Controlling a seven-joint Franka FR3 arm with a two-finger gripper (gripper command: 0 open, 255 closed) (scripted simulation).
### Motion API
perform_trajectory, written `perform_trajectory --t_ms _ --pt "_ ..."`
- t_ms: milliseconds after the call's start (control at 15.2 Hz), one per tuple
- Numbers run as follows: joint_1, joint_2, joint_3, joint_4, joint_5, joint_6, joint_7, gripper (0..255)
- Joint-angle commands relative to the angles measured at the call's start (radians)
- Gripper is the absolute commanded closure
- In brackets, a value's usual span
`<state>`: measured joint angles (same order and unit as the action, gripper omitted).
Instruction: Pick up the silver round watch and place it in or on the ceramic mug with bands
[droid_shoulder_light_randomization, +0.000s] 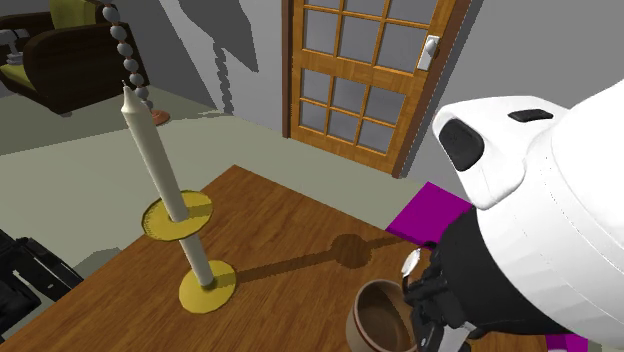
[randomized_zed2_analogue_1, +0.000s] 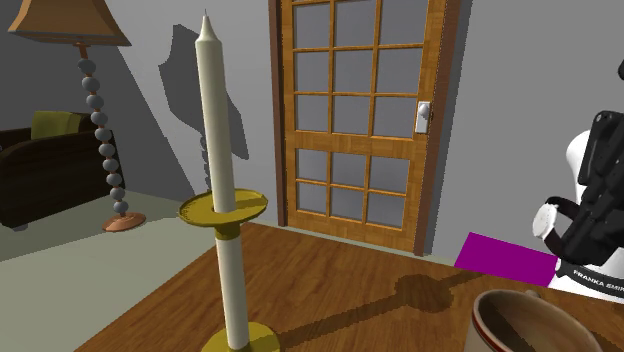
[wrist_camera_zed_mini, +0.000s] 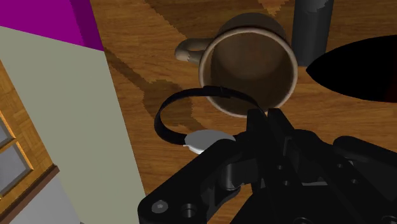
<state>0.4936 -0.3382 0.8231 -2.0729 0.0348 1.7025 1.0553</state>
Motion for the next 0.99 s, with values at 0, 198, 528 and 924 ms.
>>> perform_trajectory --t_ms 0,198,528,924 --pt "0.001 0.006 0.01 -0.023 0.0 0.027 0.012 255" --pt "0.001 0.013 0.019 -0.058 -0.002 0.067 0.021 255" --pt "-0.002 0.032 0.037 -0.111 -0.009 0.134 0.039 255" --pt "-0.006 0.053 0.053 -0.15 -0.019 0.188 0.058 255"
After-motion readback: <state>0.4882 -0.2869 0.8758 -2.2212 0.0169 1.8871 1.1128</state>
